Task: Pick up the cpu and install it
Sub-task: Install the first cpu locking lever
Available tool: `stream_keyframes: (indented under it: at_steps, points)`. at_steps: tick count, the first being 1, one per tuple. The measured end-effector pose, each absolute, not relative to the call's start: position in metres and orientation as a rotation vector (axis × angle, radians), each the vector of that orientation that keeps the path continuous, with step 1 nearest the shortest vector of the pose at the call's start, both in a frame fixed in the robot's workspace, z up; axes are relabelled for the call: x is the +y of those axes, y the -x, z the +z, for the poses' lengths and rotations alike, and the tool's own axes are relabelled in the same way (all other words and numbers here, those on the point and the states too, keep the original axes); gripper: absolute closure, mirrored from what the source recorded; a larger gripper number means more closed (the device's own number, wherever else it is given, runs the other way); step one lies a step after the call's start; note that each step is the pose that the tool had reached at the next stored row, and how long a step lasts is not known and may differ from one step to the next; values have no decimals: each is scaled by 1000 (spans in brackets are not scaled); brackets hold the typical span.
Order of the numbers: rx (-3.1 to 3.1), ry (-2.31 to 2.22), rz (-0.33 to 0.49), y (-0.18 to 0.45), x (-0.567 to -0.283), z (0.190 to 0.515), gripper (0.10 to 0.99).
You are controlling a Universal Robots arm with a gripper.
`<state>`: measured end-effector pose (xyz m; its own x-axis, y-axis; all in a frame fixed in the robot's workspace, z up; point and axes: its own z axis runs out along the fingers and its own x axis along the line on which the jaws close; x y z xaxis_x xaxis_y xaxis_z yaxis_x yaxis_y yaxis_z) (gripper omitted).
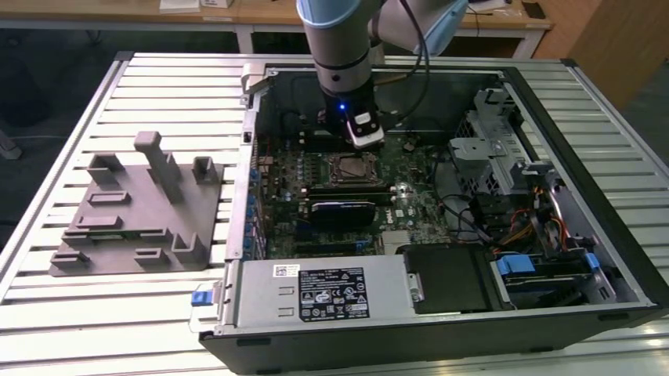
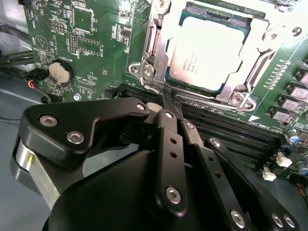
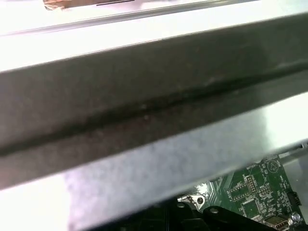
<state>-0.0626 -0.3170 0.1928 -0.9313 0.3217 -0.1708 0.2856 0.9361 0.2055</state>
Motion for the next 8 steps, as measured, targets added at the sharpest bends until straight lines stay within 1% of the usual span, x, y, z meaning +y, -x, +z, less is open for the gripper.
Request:
stream_keyframes:
  at_steps: [8]
  points:
    - [2891, -458, 263, 63, -317, 197, 980]
